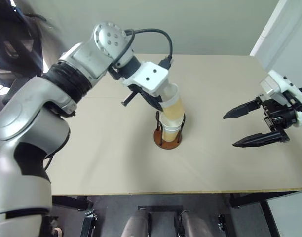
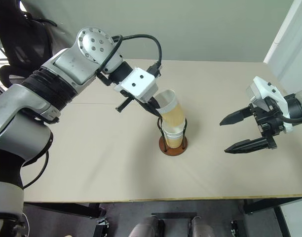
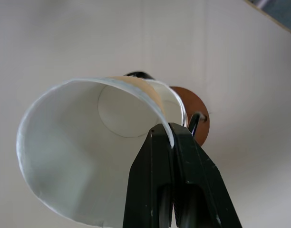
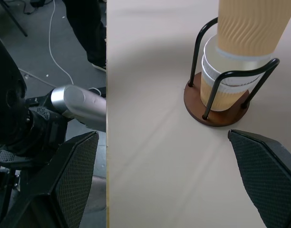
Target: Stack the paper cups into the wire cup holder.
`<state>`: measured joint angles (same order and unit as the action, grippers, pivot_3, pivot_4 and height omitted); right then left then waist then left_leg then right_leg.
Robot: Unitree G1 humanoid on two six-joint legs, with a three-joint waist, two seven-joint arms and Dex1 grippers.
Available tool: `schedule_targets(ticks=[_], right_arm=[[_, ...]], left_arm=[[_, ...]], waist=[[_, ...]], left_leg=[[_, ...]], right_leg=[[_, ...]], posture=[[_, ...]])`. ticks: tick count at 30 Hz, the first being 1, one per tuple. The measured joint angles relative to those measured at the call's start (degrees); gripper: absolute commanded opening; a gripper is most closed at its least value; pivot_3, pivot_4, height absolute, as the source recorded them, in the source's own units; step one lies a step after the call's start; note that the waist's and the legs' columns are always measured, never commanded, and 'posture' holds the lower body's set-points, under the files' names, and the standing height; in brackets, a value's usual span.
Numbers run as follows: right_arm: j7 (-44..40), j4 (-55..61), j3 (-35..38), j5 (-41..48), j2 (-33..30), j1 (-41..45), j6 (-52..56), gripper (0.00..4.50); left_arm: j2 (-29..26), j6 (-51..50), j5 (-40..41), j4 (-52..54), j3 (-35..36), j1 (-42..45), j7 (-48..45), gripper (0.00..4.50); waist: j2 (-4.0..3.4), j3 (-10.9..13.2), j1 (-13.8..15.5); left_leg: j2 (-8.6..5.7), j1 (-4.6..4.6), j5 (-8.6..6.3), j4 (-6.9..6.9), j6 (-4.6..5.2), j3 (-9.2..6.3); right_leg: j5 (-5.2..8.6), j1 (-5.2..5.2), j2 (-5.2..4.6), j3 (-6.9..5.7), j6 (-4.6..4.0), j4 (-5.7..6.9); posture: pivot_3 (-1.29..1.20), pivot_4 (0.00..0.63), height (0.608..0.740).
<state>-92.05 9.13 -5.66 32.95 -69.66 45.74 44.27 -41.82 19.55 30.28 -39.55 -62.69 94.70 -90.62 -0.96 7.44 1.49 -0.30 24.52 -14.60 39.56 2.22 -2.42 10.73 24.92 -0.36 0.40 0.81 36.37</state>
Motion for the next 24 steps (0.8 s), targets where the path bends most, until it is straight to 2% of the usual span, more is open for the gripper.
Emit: schedule_targets(ticks=[24], right_arm=[[0.71,0.26,0.00,0.00,0.82,-0.19,0.14,4.50]], left_arm=[[0.29,8.17,-4.54,-4.25,-1.91,-0.06,0.01,0.03]], waist=[[-0.11,0.04,0.01]], left_leg=[[-0.03,0.11,-0.06,0.26,0.09,-0.01]], right_leg=[[-0.06,-0.07,0.05,-0.06,0.09,-0.09]], posture=[[0.00,0.150,0.740]])
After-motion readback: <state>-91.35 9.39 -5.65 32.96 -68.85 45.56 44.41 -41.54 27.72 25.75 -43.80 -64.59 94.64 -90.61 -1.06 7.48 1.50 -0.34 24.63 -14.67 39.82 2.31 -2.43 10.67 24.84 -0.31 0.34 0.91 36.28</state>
